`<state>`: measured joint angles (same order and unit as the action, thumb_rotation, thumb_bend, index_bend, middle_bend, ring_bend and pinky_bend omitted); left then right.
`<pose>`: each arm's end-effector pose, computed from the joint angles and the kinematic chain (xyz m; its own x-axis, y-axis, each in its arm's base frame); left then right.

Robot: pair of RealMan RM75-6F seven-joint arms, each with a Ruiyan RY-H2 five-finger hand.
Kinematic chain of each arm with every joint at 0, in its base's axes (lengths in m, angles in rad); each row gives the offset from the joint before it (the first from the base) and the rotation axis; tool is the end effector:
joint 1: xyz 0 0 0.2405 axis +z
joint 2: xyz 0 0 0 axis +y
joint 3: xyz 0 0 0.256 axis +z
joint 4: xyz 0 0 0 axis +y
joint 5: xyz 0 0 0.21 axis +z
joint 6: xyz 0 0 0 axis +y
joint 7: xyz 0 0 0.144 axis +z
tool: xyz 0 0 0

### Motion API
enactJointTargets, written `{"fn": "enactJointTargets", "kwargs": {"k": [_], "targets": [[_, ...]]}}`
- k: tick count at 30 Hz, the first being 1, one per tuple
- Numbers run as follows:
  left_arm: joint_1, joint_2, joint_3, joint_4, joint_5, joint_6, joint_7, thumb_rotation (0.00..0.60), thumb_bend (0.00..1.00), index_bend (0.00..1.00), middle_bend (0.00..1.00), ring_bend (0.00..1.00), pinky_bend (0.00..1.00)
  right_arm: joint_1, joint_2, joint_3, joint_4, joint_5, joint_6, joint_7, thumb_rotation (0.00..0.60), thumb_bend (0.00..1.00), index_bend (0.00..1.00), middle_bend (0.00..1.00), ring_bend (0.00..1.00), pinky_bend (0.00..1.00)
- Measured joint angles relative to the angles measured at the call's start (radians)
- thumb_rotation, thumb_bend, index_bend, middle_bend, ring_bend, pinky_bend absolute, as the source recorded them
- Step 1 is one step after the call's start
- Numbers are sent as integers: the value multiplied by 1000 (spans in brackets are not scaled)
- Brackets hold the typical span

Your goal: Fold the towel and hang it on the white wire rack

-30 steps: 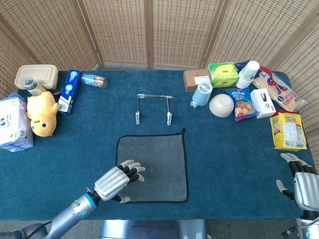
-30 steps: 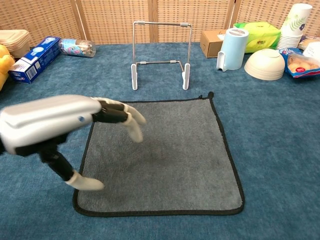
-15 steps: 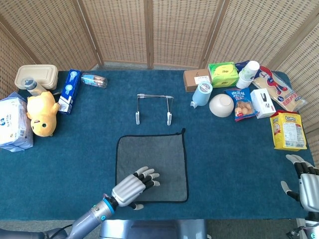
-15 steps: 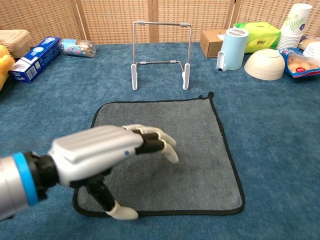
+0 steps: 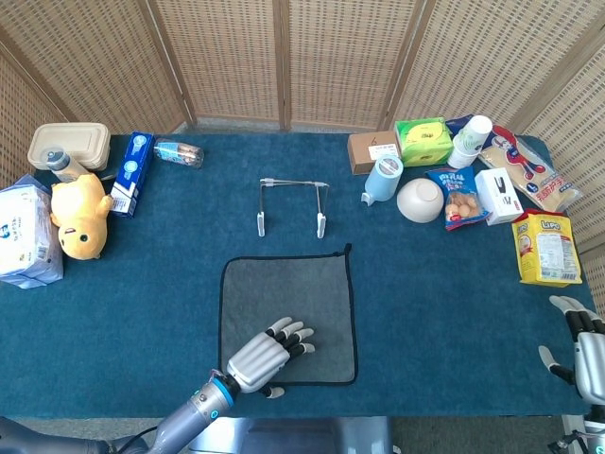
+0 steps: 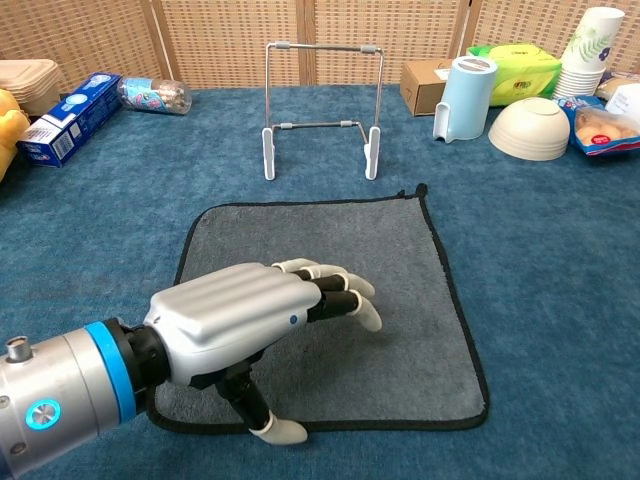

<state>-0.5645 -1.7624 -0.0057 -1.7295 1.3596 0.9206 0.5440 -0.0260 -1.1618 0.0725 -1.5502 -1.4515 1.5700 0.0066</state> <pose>-0.0845 0.1881 -0.0950 0.4441 0.4417 0.7795 0.7685 -0.6351 -0.0780 -0.3376 -0.1491 0.1684 0.4111 0.0618 0.9095 -0.9054 0.1433 0.3996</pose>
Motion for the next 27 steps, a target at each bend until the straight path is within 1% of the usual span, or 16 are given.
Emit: {"fn": "enactJointTargets", "kwargs": {"k": [17, 27], "targets": [[-23, -54, 8, 49, -35, 6, 5, 600, 228, 208, 102, 37, 4, -12, 0, 1, 10, 2, 3, 18, 600, 224, 214, 229, 267, 366], [-26, -78, 10, 75, -35, 39, 16, 600, 228, 222, 114, 45, 4, -20, 0, 2, 15, 4, 7, 25, 600, 224, 214, 229, 267, 366]]}}
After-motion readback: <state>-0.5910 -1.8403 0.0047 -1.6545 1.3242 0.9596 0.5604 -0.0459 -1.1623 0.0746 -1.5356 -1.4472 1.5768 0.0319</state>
